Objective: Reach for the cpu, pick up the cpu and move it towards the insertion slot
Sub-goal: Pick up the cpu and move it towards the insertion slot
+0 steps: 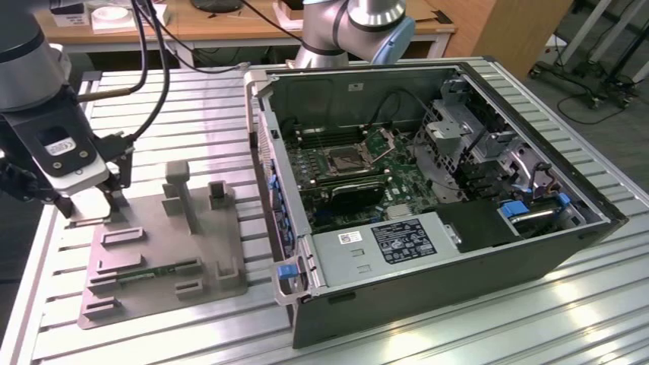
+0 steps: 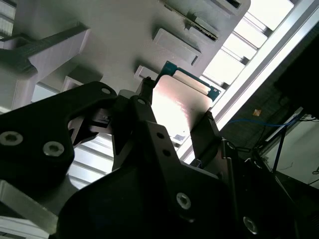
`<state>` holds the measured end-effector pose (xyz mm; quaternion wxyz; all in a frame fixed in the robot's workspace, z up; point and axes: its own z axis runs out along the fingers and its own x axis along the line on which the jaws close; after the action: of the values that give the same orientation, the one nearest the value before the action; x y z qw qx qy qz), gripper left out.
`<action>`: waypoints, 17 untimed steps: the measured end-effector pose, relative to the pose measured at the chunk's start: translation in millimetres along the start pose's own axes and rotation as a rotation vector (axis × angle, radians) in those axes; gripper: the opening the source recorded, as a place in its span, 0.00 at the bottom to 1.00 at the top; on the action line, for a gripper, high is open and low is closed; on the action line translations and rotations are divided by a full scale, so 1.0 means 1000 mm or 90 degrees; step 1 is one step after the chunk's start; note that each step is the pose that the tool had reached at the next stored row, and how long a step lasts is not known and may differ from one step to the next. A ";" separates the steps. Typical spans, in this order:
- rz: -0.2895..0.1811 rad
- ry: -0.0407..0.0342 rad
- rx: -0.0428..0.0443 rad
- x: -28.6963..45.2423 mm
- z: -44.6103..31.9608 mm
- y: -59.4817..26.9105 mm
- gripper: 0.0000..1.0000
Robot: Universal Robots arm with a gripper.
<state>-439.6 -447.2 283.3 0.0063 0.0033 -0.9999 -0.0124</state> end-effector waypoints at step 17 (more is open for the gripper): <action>0.000 0.0001 0.0033 0.0001 -0.0066 0.0004 0.54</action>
<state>-439.7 -447.0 289.9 0.0064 0.0033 -0.9999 -0.0098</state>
